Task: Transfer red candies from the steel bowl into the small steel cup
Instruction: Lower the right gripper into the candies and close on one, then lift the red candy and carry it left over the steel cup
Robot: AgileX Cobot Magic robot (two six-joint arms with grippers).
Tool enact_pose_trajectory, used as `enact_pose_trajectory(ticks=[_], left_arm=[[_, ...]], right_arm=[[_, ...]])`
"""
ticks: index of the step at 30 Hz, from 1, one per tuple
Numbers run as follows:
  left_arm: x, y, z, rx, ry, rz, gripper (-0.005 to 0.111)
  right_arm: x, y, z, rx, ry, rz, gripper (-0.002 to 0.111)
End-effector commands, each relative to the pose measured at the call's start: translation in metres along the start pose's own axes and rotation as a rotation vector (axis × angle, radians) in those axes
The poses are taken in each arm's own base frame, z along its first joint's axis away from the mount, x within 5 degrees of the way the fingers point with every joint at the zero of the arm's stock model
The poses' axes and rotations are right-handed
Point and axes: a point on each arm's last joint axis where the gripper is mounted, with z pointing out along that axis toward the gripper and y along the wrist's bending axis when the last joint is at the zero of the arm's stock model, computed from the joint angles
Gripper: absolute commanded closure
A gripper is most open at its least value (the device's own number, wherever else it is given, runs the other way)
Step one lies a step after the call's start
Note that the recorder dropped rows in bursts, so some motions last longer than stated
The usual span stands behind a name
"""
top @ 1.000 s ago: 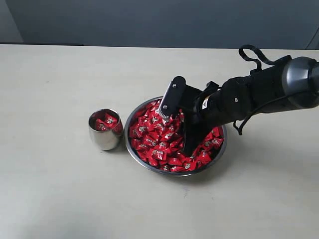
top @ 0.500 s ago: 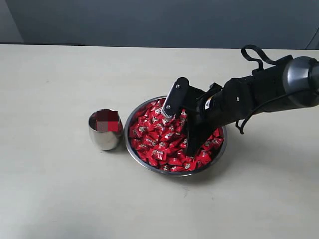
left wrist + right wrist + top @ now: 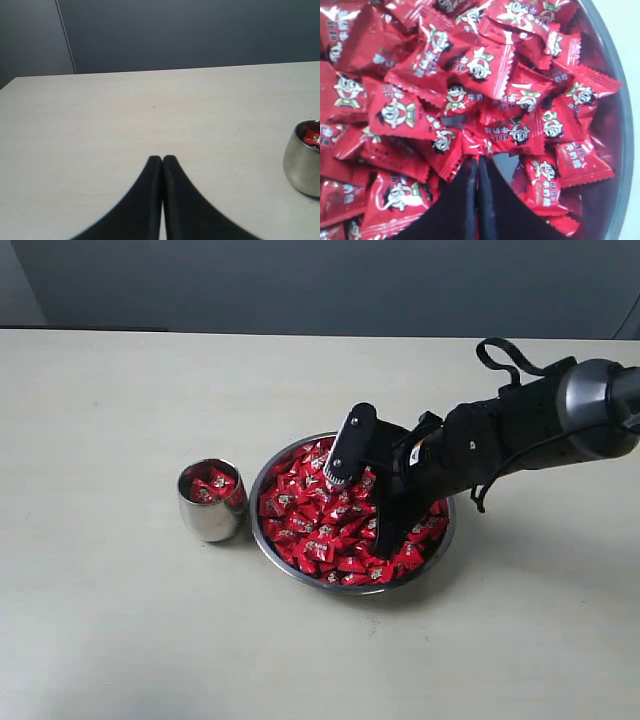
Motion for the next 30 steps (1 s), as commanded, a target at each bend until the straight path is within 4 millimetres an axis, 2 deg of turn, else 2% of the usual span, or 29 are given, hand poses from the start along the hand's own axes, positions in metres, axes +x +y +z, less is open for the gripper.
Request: enact_pose_trajectory(ticks=[1, 7, 11, 23, 26, 30], left_arm=[[0.001, 0.000, 0.000, 0.000, -0.003, -0.004, 0.106], [0.001, 0.000, 0.000, 0.000, -0.003, -0.004, 0.106], [0.001, 0.000, 0.000, 0.000, -0.003, -0.004, 0.106], [0.001, 0.000, 0.000, 0.000, -0.003, -0.004, 0.106], [0.001, 0.000, 0.000, 0.000, -0.003, -0.004, 0.106], [0.001, 0.000, 0.000, 0.000, -0.003, -0.004, 0.106]], right_arm=[[-0.006, -0.007, -0.016, 0.030, -0.035, 0.023, 0.109], [-0.024, -0.020, -0.061, 0.113, -0.168, 0.195, 0.109], [-0.035, -0.029, -0.082, 0.176, -0.302, 0.370, 0.109], [-0.076, -0.053, -0.096, 0.086, -0.314, 0.411, 0.109], [-0.088, -0.054, -0.090, -0.006, -0.292, 0.395, 0.109], [-0.108, -0.048, -0.075, -0.211, -0.321, 0.357, 0.109]])
